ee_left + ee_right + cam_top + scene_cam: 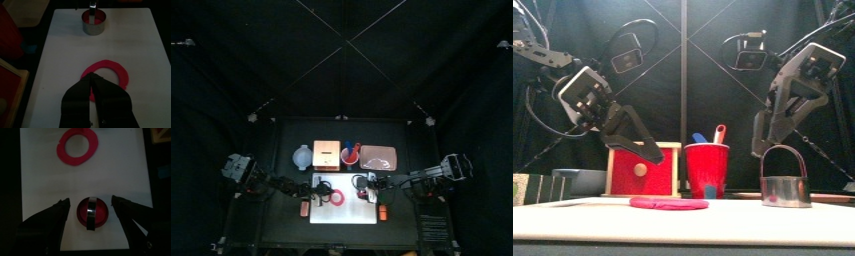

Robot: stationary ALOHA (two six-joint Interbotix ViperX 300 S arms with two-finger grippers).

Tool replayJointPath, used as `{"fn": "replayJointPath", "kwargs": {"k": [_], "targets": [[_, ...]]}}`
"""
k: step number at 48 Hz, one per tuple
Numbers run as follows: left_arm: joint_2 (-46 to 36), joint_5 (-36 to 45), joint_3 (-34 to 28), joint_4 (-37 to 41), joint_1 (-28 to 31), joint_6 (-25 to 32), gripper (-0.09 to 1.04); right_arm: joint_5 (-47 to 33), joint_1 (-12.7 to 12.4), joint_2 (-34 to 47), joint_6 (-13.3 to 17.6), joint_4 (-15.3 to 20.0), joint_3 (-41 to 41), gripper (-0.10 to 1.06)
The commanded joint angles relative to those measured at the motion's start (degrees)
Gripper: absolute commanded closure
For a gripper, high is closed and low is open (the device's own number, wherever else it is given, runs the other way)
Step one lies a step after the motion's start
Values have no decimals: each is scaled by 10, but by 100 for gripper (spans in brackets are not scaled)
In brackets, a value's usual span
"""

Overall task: Get the cutter from the drawer then cut the dough then place the extra dough in the bowl
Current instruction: Place the extra dough in the bowl

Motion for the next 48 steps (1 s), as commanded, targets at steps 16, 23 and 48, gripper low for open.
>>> {"fn": "replayJointPath", "kwargs": {"k": [16,23,48], "targets": [[-7,113,-41,-2,46,74,20,-39,-3,-19,0,-4,-7,0],[3,151,-58,0,58,75,15,-40,-3,-18,0,-4,-6,0],[44,201,-87,14,78,75,15,-56,1,-14,0,-3,1,0]]}}
